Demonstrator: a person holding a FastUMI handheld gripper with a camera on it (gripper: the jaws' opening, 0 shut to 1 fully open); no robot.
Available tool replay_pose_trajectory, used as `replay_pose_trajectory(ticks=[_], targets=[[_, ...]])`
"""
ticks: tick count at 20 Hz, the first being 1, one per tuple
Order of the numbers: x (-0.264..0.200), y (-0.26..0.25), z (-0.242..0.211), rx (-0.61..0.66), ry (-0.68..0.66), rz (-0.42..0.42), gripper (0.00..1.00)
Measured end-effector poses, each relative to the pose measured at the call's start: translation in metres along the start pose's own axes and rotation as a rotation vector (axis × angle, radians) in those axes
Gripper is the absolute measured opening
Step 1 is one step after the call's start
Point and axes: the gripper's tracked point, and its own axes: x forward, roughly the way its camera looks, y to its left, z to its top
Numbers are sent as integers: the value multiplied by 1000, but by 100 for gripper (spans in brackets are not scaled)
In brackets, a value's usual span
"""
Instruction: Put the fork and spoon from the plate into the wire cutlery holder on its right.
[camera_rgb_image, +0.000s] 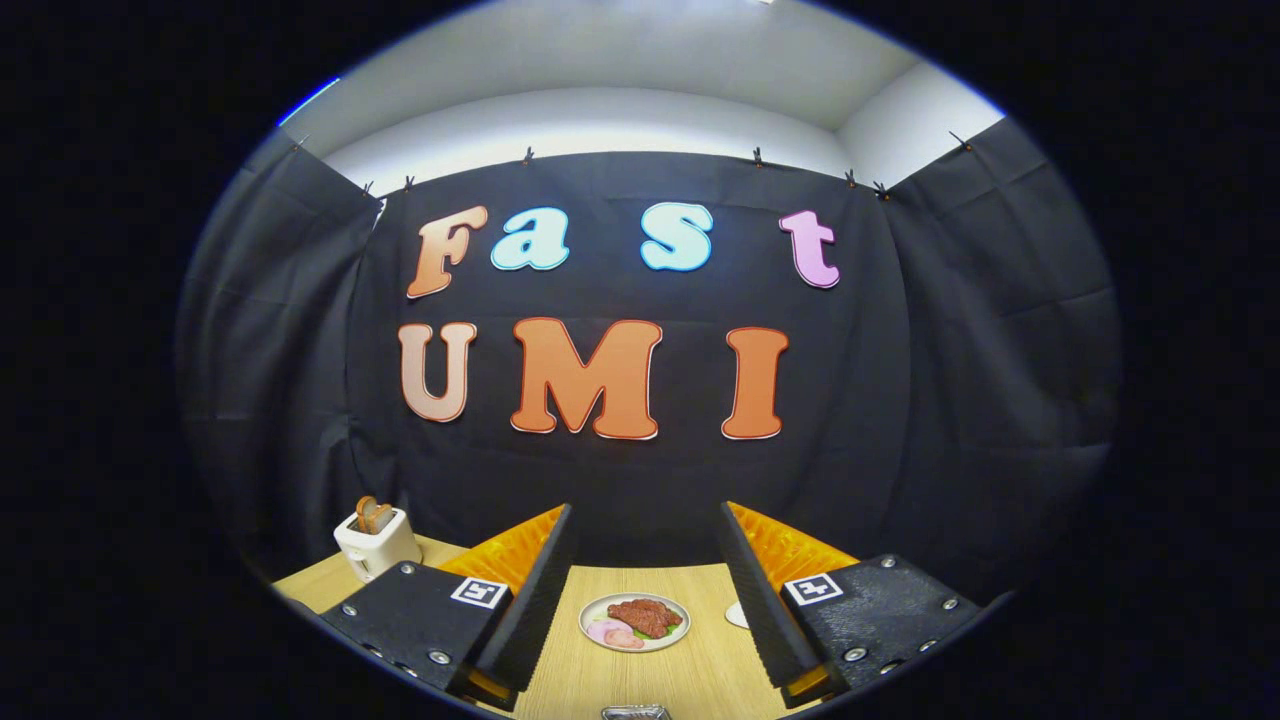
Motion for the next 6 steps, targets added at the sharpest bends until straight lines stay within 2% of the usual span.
replay_pose_trajectory(ticks=[6], targets=[[2, 1, -8, 21, 14, 8, 85]])
